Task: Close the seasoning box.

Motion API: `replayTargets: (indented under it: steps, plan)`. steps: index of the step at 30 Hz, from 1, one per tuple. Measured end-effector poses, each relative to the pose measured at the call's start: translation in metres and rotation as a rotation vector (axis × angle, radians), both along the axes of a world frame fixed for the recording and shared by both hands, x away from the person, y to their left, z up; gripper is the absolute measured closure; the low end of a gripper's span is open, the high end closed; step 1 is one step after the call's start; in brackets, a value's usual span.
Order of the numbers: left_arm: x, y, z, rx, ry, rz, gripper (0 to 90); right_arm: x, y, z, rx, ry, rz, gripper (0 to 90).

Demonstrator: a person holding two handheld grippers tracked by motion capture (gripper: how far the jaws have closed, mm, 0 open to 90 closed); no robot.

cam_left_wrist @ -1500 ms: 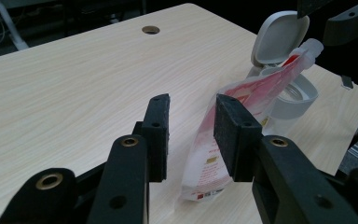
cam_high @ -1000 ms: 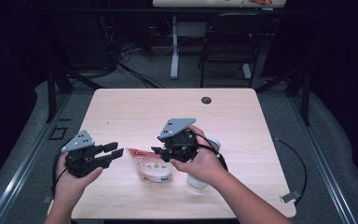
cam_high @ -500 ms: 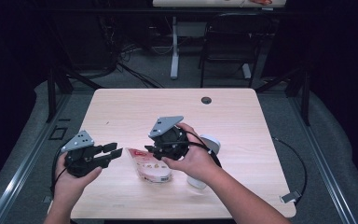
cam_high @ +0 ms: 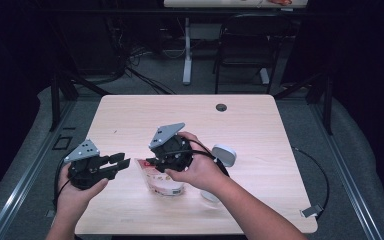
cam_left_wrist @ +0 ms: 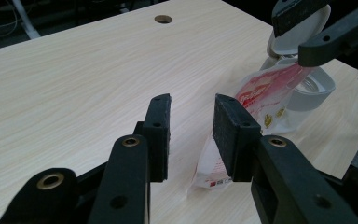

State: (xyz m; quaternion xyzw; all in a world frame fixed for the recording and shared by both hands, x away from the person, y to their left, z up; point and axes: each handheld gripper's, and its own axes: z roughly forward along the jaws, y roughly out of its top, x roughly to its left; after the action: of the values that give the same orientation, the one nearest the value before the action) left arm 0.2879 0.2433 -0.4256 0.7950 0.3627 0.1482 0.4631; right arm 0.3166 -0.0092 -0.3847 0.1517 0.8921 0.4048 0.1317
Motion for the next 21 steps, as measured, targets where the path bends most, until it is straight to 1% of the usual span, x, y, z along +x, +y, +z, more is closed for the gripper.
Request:
replayTargets:
  steps: [1, 2, 3, 4, 5, 10, 14, 16, 21]
  plan:
    - [0.000, 0.000, 0.000, 0.001, 0.000, 0.001, 66.8, 0.000, 0.002, 0.000, -0.009, 0.000, 0.010, 66.7]
    - [0.000, 0.001, 0.000, 0.000, 0.000, 0.001, 66.8, -0.001, 0.003, -0.001, -0.009, 0.000, 0.009, 66.7]
    - [0.001, 0.001, -0.001, 0.000, 0.002, 0.001, 66.9, -0.001, 0.005, -0.001, -0.025, -0.002, 0.018, 66.8]
    - [0.001, 0.001, -0.001, 0.000, 0.003, 0.002, 66.9, -0.001, 0.007, -0.003, -0.029, -0.003, 0.017, 66.8]
    - [0.001, 0.001, -0.001, 0.000, 0.004, 0.004, 66.9, -0.001, 0.009, -0.004, -0.043, -0.005, 0.024, 66.9]
    - [0.001, 0.001, -0.001, 0.000, 0.004, 0.004, 66.9, 0.003, 0.016, -0.007, -0.070, 0.007, 0.026, 68.2]
    - [0.001, 0.002, -0.001, -0.003, 0.006, 0.004, 66.9, 0.008, 0.021, -0.011, -0.097, 0.029, 0.025, 70.7]
    - [0.001, 0.003, -0.002, -0.005, 0.005, 0.008, 66.9, 0.009, 0.022, -0.014, -0.103, 0.035, 0.017, 71.0]
    - [0.002, 0.004, -0.002, -0.006, 0.005, 0.009, 66.9, 0.012, 0.025, -0.017, -0.137, 0.060, 0.021, 71.8]
